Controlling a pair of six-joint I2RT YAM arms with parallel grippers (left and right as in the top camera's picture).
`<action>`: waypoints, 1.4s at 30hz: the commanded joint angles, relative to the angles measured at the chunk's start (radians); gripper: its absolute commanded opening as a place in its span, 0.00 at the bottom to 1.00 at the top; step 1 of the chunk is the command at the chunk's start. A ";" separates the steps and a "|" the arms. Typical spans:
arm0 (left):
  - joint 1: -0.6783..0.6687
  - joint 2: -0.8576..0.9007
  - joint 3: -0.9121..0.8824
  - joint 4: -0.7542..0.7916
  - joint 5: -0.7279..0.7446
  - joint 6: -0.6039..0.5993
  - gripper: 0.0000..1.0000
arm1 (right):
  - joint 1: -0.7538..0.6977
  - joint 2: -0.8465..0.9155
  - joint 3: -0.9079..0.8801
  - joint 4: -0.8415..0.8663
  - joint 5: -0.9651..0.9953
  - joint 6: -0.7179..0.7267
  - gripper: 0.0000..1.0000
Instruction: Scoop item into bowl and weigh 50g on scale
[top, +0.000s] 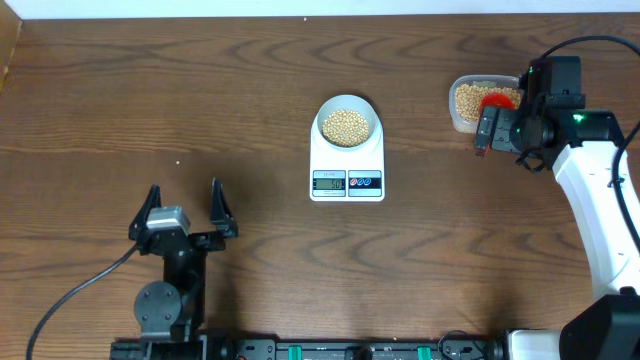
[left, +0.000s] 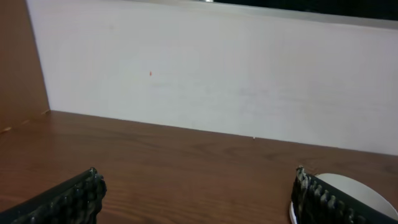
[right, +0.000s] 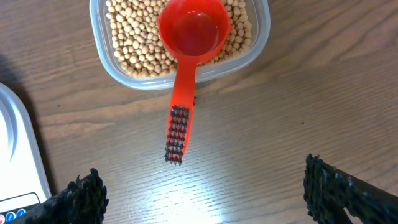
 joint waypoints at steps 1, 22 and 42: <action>0.017 -0.045 -0.030 0.008 0.010 -0.043 0.98 | -0.002 -0.019 0.021 0.002 -0.002 -0.011 0.99; 0.039 -0.129 -0.101 -0.132 0.015 -0.113 0.98 | -0.002 -0.019 0.021 0.002 -0.002 -0.011 0.99; 0.038 -0.129 -0.105 -0.328 0.014 -0.130 0.98 | -0.002 -0.019 0.021 0.002 -0.002 -0.011 0.99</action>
